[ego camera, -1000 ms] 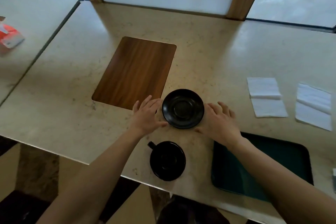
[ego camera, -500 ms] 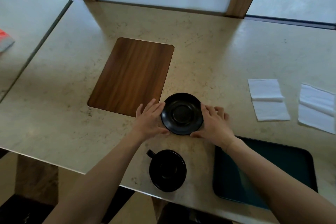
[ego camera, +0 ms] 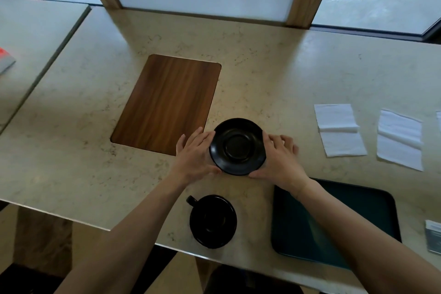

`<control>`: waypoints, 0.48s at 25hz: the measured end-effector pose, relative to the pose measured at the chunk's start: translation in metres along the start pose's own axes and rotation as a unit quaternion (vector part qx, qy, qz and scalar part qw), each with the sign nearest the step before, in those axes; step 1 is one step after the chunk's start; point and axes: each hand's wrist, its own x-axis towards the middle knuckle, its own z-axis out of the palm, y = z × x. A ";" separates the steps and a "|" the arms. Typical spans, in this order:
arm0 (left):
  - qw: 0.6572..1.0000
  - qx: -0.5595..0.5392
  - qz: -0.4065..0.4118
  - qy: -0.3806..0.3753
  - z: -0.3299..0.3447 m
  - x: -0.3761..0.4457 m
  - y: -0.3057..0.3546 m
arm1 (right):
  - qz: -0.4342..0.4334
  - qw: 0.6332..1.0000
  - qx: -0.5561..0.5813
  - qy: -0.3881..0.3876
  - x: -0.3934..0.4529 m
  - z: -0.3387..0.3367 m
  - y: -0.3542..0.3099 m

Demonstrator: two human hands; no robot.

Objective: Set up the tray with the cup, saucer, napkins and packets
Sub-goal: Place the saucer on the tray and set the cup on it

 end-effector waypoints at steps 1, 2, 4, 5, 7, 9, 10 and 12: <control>1.000 0.000 0.010 0.002 -0.004 0.000 0.009 | 0.001 1.000 0.000 0.011 -0.007 -0.007 0.003; 1.000 0.004 0.022 0.003 -0.008 -0.001 0.017 | 0.003 1.000 0.001 0.018 -0.013 -0.014 0.006; 0.999 0.020 0.045 0.006 -0.013 -0.003 0.035 | 0.010 0.999 0.001 0.036 -0.028 -0.024 0.015; 0.998 0.028 0.057 0.008 -0.014 -0.005 0.047 | 0.016 0.999 -0.004 0.044 -0.040 -0.031 0.021; 0.997 0.038 0.072 0.013 -0.014 -0.008 0.071 | 0.029 0.998 -0.016 0.054 -0.061 -0.040 0.035; 0.995 0.049 0.090 0.013 -0.010 -0.014 0.094 | 0.042 0.997 -0.013 0.062 -0.083 -0.048 0.050; 0.993 0.054 0.100 0.011 -0.006 -0.018 0.106 | 0.048 0.997 -0.010 0.064 -0.095 -0.050 0.057; 0.992 0.057 0.116 0.000 0.002 -0.026 0.125 | 0.061 0.996 -0.016 0.061 -0.116 -0.053 0.071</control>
